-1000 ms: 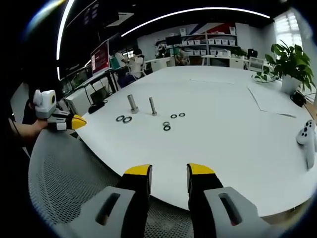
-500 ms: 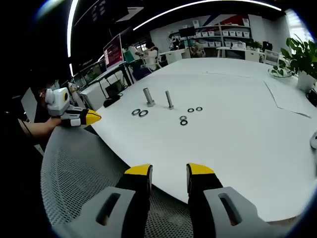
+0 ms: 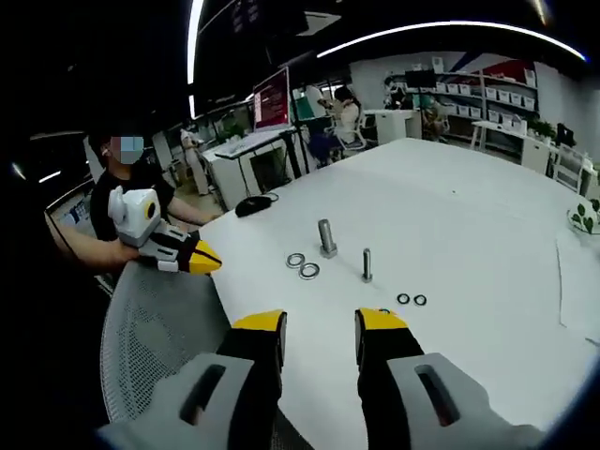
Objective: Place the washer onto the threaded stud by aligning its center hole with the stud, sliding it down to the base, and recovering from edge contact or off-axis alignment until the washer reaches the visible bottom stop.
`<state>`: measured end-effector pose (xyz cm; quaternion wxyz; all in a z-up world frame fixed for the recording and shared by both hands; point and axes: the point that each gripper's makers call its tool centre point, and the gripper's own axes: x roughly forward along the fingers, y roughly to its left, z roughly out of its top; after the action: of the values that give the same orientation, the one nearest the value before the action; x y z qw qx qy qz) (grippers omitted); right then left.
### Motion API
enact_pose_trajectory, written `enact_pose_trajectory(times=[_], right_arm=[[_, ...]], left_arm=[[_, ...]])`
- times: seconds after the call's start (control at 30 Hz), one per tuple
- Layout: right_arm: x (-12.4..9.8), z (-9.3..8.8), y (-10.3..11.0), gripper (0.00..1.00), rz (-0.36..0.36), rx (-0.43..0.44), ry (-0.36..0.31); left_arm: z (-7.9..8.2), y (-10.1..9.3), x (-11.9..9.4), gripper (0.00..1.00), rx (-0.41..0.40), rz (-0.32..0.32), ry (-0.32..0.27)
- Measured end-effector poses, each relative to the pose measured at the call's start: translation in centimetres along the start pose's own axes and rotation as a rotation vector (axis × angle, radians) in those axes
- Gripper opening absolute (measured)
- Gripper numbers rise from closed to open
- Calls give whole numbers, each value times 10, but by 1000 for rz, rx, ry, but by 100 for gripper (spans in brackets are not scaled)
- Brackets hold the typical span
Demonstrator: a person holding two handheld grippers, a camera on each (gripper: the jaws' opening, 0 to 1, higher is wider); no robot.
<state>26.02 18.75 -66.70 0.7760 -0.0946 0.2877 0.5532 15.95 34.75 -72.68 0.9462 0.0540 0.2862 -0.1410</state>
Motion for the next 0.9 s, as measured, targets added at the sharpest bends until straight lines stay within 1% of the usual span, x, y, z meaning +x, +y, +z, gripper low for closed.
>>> enact_pose_trajectory(times=[0.03, 0.1, 0.2, 0.23, 0.3, 0.4, 0.47, 0.57, 0.7, 0.8, 0.9], right_arm=[[7, 3, 3, 34, 20, -28, 28], [20, 9, 6, 34, 40, -81, 55], [36, 13, 11, 35, 79, -140, 109], [43, 13, 12, 35, 90, -169, 138], [52, 15, 13, 36, 103, -213, 172], [67, 16, 14, 39, 116, -279, 223], [78, 15, 16, 39, 142, -311, 266], [93, 14, 19, 39, 164, -350, 306], [112, 5, 18, 39, 202, -431, 390], [125, 1, 18, 39, 210, -454, 427], [138, -5, 22, 39, 235, -472, 477]], left_arm=[[0, 0, 0, 1, 0, -1, 1], [-1, -1, 0, 1, 2, -5, 3], [-1, -1, 0, 1, 3, -7, 9], [-2, -1, 0, 1, 3, -7, 10], [-2, -2, 0, 1, 5, -10, 15], [-5, -4, 0, 3, 11, -23, 28], [-5, -5, 0, 3, 13, -26, 32], [-2, -3, 0, 3, 7, -12, 10], [-4, -4, 0, 3, 11, -14, 28], [-5, -3, 0, 3, 10, -12, 30], [-4, -3, 0, 3, 8, -9, 28]])
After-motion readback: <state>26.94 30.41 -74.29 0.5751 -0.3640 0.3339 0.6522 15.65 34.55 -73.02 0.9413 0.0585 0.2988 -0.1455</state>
